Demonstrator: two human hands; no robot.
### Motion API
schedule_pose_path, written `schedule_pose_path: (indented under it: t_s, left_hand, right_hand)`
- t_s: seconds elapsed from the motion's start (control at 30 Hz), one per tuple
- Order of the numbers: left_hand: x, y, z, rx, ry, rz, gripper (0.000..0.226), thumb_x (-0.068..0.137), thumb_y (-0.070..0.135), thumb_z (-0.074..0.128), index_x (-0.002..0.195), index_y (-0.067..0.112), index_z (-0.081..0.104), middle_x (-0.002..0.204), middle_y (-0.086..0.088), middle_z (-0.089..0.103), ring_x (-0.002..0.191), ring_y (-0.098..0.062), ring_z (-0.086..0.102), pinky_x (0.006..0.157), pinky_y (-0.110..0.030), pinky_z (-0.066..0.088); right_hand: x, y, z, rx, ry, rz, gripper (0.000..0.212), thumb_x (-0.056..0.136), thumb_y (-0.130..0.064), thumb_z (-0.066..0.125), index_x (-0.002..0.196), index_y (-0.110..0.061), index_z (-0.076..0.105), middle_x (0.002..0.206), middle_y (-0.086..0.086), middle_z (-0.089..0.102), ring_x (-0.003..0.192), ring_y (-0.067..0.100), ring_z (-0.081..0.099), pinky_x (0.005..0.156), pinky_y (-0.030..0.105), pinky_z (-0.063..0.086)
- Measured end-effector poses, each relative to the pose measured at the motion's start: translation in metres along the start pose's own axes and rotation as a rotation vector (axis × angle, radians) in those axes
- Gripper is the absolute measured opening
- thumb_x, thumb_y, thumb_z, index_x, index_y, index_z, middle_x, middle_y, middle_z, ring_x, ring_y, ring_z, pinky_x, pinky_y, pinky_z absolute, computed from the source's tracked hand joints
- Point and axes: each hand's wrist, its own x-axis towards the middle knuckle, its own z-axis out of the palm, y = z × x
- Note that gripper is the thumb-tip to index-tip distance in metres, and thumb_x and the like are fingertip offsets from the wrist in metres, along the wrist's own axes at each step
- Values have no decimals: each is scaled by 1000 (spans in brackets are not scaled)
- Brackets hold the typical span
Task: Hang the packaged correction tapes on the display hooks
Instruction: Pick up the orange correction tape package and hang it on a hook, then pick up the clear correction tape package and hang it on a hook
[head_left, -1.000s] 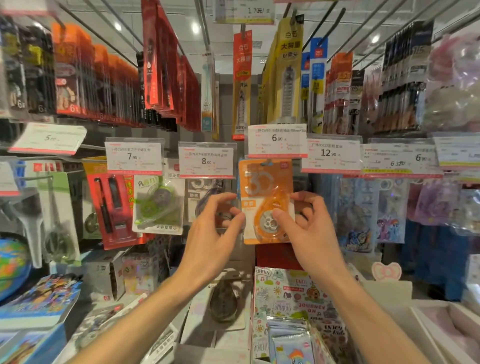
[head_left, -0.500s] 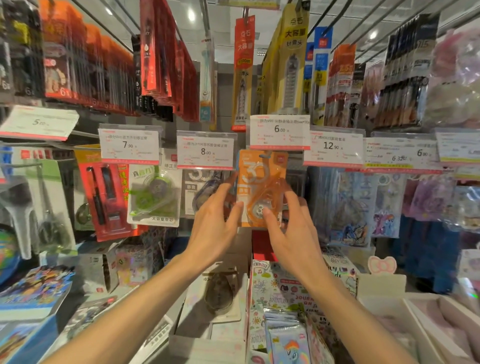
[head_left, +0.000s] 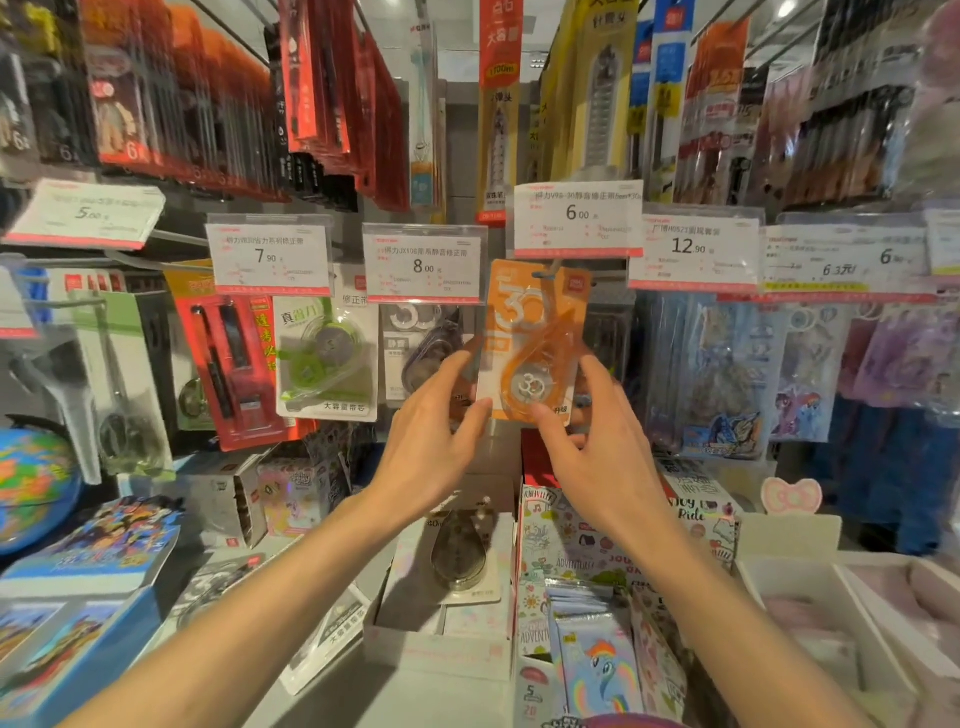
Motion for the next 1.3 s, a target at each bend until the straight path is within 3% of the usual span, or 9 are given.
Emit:
schedule_pose_path:
  t_s: [0.17,0.3,0.47,0.6,0.8,0.9,1.0,1.13,1.3]
  left_hand:
    - [-11,-12,-7,-47,-23,-4,49,100,28,57,147,29,41,101,12,65,79,-7,67,75,-33,57]
    - [-17,-20,-18,-70,-35,-42,45,100,22,57,144,27,46,93,11,65,78,-6,65,71,-17,52]
    - [-34,-43,-36,-50,-57,-95,39,99,22,58,137,31,52,88,11,65,72,-11,65,72,-39,56]
    - [-53,-77,-53,-30,-108,-176,31,99,25,58,129,33,56,89,9,67,77,-14,68,76,-45,57]
    - [-72,-125,-64,-24,-250,-286,22,99,30,54,120,30,59,91,11,69,74,-13,69,73,-37,58]
    - [-70,-151,-53,-21,-389,-315,23,99,30,54,122,28,59,98,13,66,70,-7,62,69,-27,50]
    - [-56,-174,-35,-25,-480,-314,23,98,25,55,120,22,61,103,8,65,78,-7,59,73,-22,44]
    - [-31,-192,-6,-29,-563,-304,34,94,25,62,126,16,62,120,-5,68,113,-25,64,96,-34,49]
    - [-14,-194,22,-12,-639,-284,49,98,30,58,143,13,50,138,-6,61,126,-23,57,106,-33,43]
  right_hand:
    - [-8,-1,7,-28,-25,-19,72,97,-42,57,157,-30,20,137,-11,47,91,0,64,84,31,57]
    - [-13,-4,14,-105,-43,-40,67,97,-42,56,156,-30,25,131,-9,54,96,6,64,88,38,55]
    - [-20,-10,29,-197,-59,-107,54,97,-37,57,148,-23,42,129,-4,57,111,15,61,96,38,51]
    - [-26,-21,43,-313,-110,-140,49,97,-35,57,142,-16,50,129,1,58,118,21,57,97,36,47]
    - [-33,-39,73,-451,-205,-81,44,99,-36,55,139,-18,52,125,-1,58,116,20,57,95,32,42]
    - [-35,-42,97,-519,-283,16,43,100,-35,51,139,-18,51,131,2,57,121,23,57,99,34,43]
    - [-41,-37,124,-584,-335,173,41,99,-33,49,137,-16,53,134,7,56,124,29,56,103,37,42]
    - [-60,-16,161,-576,-267,353,41,97,-31,50,135,-14,53,129,13,57,125,35,53,105,39,39]
    - [-83,7,184,-502,-115,473,69,91,-42,59,148,-8,38,139,15,52,131,32,47,109,39,38]
